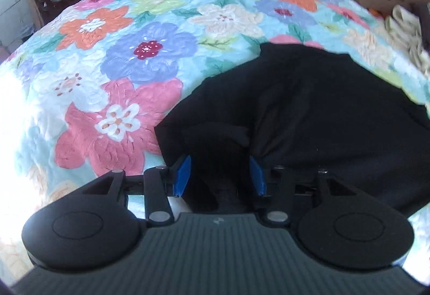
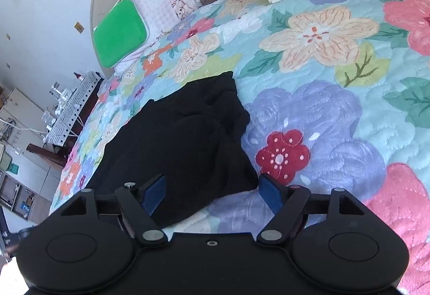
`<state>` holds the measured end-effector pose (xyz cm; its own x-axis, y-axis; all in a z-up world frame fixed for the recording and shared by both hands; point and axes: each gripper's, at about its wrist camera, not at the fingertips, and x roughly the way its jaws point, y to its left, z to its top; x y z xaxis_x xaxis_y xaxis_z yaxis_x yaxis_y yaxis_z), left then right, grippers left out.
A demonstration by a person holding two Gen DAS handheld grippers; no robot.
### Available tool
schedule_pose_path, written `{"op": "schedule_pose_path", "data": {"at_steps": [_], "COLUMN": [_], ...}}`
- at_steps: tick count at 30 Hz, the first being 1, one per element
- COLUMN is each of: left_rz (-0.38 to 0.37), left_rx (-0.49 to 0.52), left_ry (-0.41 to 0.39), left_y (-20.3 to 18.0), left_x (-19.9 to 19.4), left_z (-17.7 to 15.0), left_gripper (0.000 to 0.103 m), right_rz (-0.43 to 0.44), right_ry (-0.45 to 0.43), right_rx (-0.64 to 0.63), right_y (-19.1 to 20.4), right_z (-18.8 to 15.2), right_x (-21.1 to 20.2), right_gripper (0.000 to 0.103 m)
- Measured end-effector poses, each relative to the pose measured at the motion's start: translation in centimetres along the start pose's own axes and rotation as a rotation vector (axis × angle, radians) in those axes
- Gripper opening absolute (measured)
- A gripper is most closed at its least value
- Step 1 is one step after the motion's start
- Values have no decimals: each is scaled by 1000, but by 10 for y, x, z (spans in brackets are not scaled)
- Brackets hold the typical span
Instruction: Fold clothes
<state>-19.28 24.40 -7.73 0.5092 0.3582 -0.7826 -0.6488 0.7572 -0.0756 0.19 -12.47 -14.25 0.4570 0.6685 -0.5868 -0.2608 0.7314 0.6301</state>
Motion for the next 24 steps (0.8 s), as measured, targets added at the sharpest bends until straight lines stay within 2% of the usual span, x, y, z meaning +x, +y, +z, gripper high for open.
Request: {"op": "schedule_pose_path", "data": {"at_steps": [4, 6, 7, 9, 10, 12, 16, 19, 22, 24], "left_rz": [-32, -110, -154, -248, -285, -314, -366, -404, -448, -469], "left_rx": [-36, -57, -58, -36, -25, -34, -135, -210, -269, -312], "left_ry": [-66, -119, -134, -123, -103, -22, 159, 181, 155, 132], "left_y": [9, 9, 8, -2, -8, -14, -10, -3, 15, 32], "left_x": [-18, -33, -38, -39, -38, -24, 14, 21, 15, 9], "left_z": [-3, -4, -5, -6, -8, -12, -18, -11, -8, -9], "left_gripper": [47, 48, 48, 49, 49, 49, 49, 49, 49, 49], "right_rz": [1, -6, 1, 50, 68, 72, 144, 222, 279, 283], "right_ry": [-42, -48, -45, -21, -7, -18, -11, 28, 95, 142], "right_rx": [79, 71, 74, 123, 155, 148, 28, -94, -269, -377], "right_y": [-4, 1, 3, 4, 4, 16, 61, 107, 164, 198], "right_z": [7, 10, 11, 13, 13, 14, 21, 22, 11, -5], "right_x": [13, 19, 22, 26, 27, 25, 26, 36, 51, 63], "right_gripper": [83, 80, 73, 16, 16, 15, 15, 14, 14, 14]}}
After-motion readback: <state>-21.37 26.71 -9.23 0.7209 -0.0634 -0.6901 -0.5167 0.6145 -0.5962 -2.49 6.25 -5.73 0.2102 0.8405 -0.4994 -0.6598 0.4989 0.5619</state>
